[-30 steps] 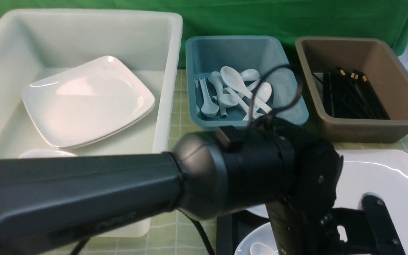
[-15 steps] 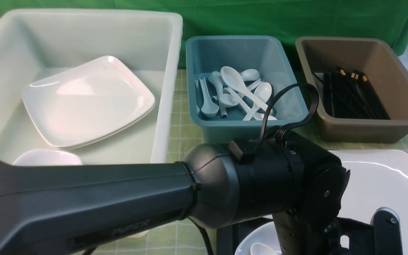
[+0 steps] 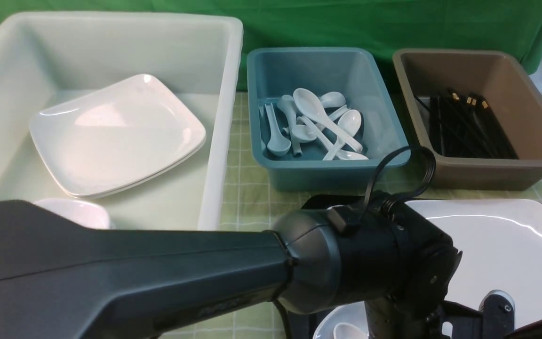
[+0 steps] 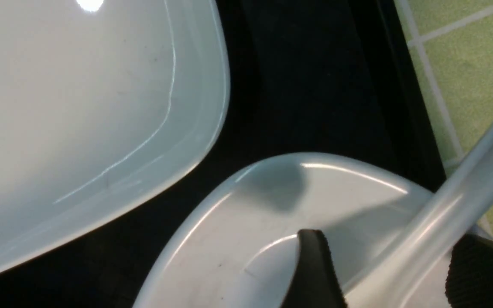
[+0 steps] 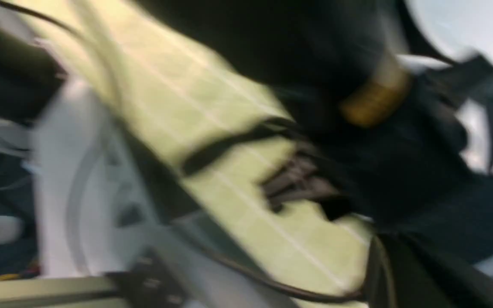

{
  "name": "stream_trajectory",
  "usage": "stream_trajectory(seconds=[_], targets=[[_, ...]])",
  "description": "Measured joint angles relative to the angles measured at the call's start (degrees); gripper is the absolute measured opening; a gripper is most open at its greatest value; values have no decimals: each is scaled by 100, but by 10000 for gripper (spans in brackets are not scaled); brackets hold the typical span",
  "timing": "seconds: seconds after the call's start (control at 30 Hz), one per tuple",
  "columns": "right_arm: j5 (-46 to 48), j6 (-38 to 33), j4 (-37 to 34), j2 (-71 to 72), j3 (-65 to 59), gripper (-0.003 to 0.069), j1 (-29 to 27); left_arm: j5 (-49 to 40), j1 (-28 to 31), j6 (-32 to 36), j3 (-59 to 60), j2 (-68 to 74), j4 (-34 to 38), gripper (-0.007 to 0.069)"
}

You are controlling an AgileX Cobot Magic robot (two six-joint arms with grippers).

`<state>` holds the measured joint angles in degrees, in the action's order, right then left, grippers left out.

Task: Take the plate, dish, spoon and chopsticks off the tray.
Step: Use the left arm to grab a soup spoon from the plate, then use the left arm to put the soup spoon into the small storage box in the middle

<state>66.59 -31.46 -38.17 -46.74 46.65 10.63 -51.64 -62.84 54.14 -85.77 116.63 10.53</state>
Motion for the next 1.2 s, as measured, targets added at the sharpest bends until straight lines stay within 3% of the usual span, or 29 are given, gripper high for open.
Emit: stream_trajectory(seconds=[0.17, 0.27, 0.37, 0.43, 0.53, 0.7, 0.8, 1.0, 1.2], targets=[[-5, -421, -658, 0, 0, 31, 99, -5, 0, -6, 0, 94, -42, 383], [-5, -495, -730, 0, 0, 31, 99, -36, 0, -6, 0, 118, -42, 311], [-17, -540, -755, 0, 0, 31, 99, -42, 0, -105, 0, 125, -42, 161], [-22, -540, -755, 0, 0, 31, 99, -12, 0, -227, 0, 113, -47, 145], [-62, -545, -755, 0, 6, 31, 99, 54, 50, -756, -18, 81, -53, 38], [-159, -545, -755, 0, 243, 31, 99, -75, 369, -1851, -303, 81, -238, 25], [-382, -545, -761, 0, 446, 31, 99, -349, 836, -2321, -716, 81, 116, 25], [-781, -563, -768, 0, 521, 31, 99, -899, 1602, -2606, -1750, 81, 943, 25], [-976, -607, -666, 0, 521, 31, 99, -762, 2166, -2705, -2694, 81, 1132, 25]])
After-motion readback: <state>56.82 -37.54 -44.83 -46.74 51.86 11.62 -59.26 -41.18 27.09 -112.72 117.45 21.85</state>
